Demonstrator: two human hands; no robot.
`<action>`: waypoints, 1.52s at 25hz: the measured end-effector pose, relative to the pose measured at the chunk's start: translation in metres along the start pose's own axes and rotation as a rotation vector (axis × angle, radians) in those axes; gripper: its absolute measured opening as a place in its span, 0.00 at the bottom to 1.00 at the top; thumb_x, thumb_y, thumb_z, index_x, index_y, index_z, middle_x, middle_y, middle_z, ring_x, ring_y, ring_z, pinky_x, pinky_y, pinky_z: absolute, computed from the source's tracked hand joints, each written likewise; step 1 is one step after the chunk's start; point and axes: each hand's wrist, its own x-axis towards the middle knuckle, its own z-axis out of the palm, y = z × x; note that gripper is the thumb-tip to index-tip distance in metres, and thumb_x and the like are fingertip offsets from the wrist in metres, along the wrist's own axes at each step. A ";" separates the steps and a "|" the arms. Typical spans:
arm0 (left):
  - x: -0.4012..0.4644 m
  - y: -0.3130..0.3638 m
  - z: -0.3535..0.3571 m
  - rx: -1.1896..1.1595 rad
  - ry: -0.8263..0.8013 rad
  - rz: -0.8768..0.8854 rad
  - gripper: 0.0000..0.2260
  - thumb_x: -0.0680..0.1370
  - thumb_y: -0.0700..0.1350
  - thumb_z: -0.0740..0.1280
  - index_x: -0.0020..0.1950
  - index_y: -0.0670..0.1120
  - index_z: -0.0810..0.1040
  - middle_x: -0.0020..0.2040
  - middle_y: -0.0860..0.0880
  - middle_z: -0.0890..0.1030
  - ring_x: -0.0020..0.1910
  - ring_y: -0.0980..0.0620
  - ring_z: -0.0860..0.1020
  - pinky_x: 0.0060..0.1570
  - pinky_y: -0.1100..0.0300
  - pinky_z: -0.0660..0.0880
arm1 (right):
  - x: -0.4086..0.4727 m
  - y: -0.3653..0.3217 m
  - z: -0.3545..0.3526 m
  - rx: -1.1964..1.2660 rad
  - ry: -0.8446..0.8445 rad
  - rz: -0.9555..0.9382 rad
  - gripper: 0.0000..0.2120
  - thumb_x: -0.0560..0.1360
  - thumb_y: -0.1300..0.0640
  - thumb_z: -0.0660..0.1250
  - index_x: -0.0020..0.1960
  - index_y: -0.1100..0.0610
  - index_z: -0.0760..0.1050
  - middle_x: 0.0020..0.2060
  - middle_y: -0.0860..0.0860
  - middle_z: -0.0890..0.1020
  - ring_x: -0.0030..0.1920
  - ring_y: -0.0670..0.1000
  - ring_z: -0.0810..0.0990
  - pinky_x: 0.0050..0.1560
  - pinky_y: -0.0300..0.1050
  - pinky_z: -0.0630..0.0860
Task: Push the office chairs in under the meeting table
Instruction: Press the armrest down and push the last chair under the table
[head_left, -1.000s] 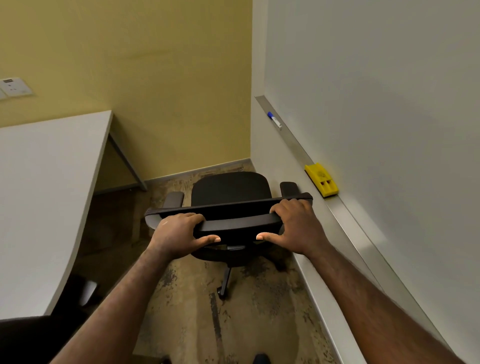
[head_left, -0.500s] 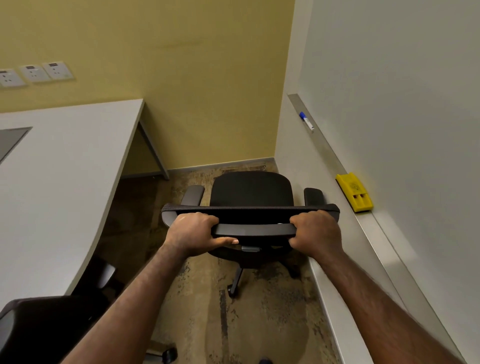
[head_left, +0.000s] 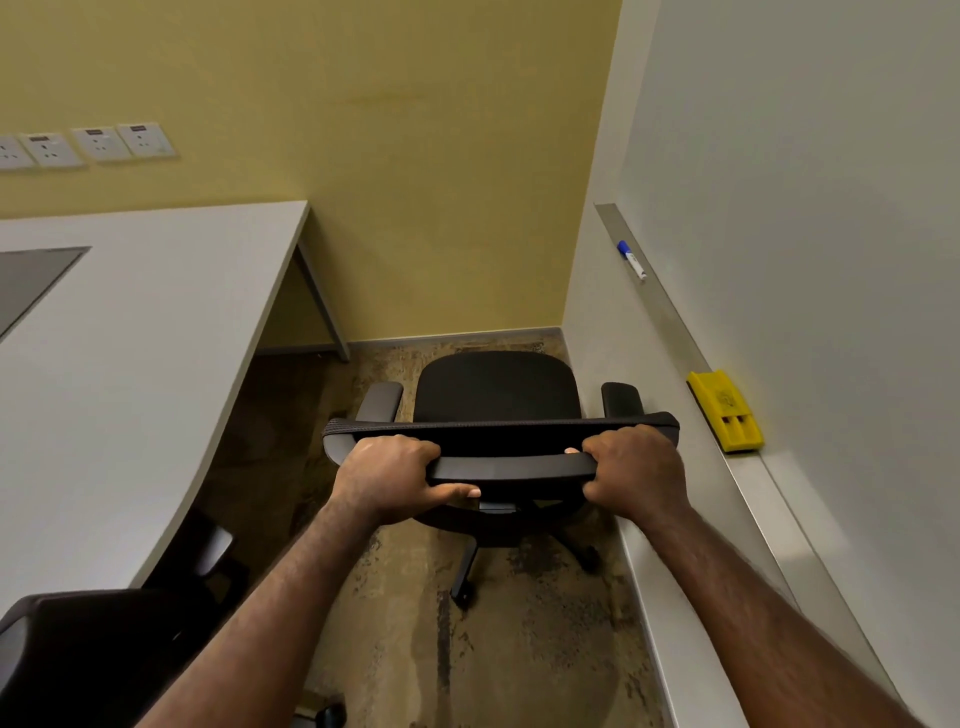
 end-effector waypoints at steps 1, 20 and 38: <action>0.000 -0.002 0.000 -0.001 0.002 -0.011 0.33 0.64 0.83 0.45 0.32 0.55 0.66 0.28 0.57 0.71 0.26 0.60 0.69 0.26 0.62 0.62 | 0.004 -0.001 -0.001 0.000 -0.007 -0.010 0.10 0.68 0.46 0.71 0.44 0.51 0.79 0.36 0.47 0.81 0.38 0.50 0.78 0.41 0.43 0.71; 0.055 -0.080 0.004 0.011 0.154 -0.277 0.31 0.70 0.80 0.44 0.34 0.55 0.70 0.26 0.58 0.65 0.24 0.61 0.64 0.23 0.62 0.62 | 0.197 -0.021 0.028 0.002 0.014 -0.250 0.07 0.58 0.51 0.71 0.31 0.50 0.73 0.27 0.47 0.77 0.31 0.53 0.76 0.36 0.44 0.65; 0.123 -0.098 0.001 -0.043 0.176 -0.437 0.27 0.72 0.77 0.47 0.36 0.55 0.67 0.27 0.59 0.63 0.25 0.59 0.65 0.23 0.63 0.58 | 0.323 0.000 0.051 0.048 0.097 -0.392 0.11 0.57 0.60 0.77 0.31 0.52 0.76 0.26 0.48 0.77 0.30 0.56 0.74 0.36 0.45 0.68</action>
